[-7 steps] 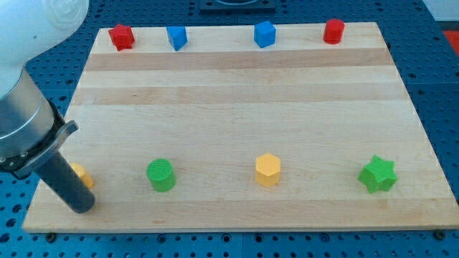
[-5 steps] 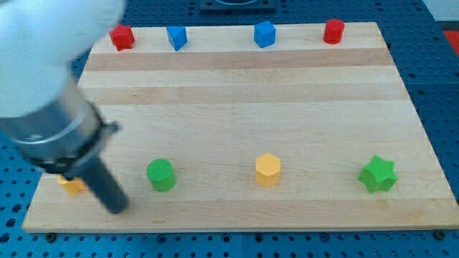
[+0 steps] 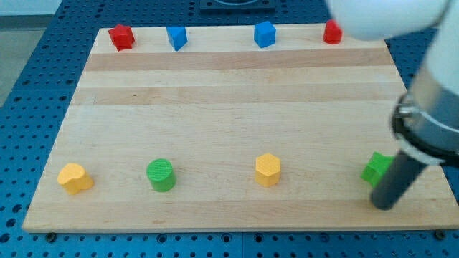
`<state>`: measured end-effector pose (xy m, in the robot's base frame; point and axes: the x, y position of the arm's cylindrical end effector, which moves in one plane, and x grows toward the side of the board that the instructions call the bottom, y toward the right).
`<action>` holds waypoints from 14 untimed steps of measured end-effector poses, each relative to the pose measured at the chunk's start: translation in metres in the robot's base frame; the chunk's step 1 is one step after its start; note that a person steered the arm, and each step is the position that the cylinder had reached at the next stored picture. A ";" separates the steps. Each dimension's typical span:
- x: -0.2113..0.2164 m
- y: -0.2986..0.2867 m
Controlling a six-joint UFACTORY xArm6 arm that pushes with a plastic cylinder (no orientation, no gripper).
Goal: Move the green star to the bottom left of the red circle
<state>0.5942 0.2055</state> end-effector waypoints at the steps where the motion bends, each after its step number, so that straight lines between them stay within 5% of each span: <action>1: -0.058 -0.015; 2: -0.133 -0.035; 4: -0.217 -0.035; 6: -0.127 -0.051; 7: -0.121 0.010; 8: -0.170 0.031; 9: -0.214 -0.011; 11: -0.201 -0.036; 14: -0.280 -0.078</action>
<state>0.3146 0.1275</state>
